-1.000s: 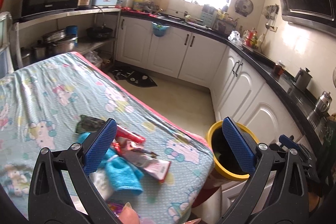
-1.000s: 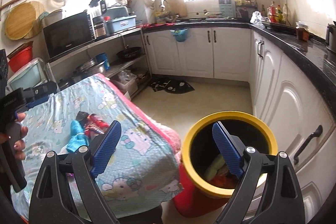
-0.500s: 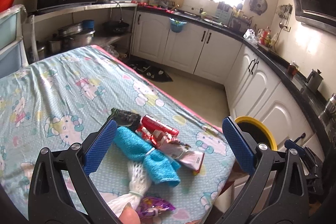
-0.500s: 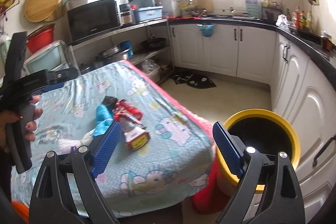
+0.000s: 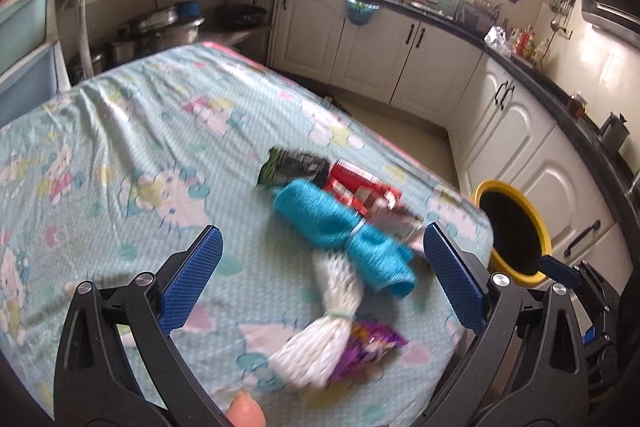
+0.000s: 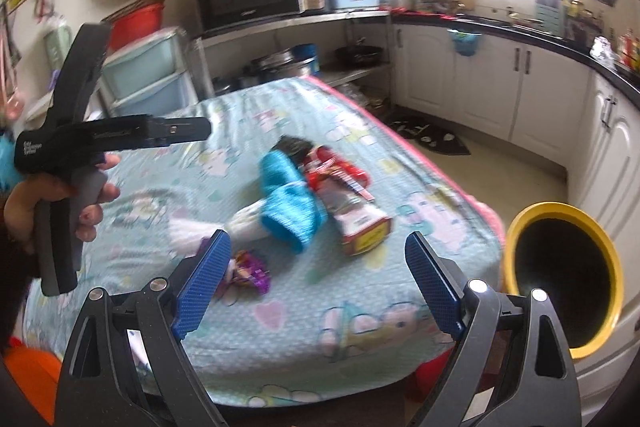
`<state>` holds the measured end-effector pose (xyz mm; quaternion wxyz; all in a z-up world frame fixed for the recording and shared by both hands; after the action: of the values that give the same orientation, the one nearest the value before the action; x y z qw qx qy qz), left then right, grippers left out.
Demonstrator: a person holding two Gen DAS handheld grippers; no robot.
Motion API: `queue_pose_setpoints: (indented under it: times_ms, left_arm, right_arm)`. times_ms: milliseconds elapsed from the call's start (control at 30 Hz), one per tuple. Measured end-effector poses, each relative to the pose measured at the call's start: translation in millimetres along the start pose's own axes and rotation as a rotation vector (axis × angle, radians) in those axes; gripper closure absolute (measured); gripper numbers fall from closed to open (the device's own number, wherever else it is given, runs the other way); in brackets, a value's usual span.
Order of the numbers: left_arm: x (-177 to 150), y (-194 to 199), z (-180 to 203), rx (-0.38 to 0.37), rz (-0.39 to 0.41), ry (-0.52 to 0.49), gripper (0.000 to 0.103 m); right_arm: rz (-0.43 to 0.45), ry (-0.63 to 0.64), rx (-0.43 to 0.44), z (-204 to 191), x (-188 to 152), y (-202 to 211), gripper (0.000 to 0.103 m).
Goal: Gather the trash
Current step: 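Move both tools back toward the remaining trash on the bed, then grasp the purple snack wrapper with the right tool while the left tool grasps the white mesh bundle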
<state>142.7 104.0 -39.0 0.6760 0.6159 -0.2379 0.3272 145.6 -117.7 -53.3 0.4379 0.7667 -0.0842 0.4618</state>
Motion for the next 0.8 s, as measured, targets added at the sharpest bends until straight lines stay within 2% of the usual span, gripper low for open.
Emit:
queue_pose_setpoints:
  times_ms: [367, 667, 800]
  left_arm:
    - [-52, -8, -27, -0.133, -0.125, 0.133, 0.011]
    - [-76, -26, -37, -0.224, -0.205, 0.225, 0.024]
    - [-84, -34, -38, -0.271, -0.231, 0.267, 0.035]
  right_arm:
    - [-0.097, 0.108, 0.074, -44, -25, -47, 0.017]
    - [-0.176, 0.216, 0.08, -64, -45, -86, 0.017]
    - [-0.185, 0.261, 0.062, -69, -50, -97, 0.017]
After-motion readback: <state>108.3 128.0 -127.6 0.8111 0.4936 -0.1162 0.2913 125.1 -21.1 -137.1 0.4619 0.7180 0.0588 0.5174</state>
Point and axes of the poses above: each gripper's, at about its wrist camera, not at the fingertips, and y roughly against the way its jaws point, z to its right, x to its top, the point moved 5 cm from there along -y, roughly the way its jaws point, and after that the axes turned 6 degrees about -y, right-handed, at the moved point
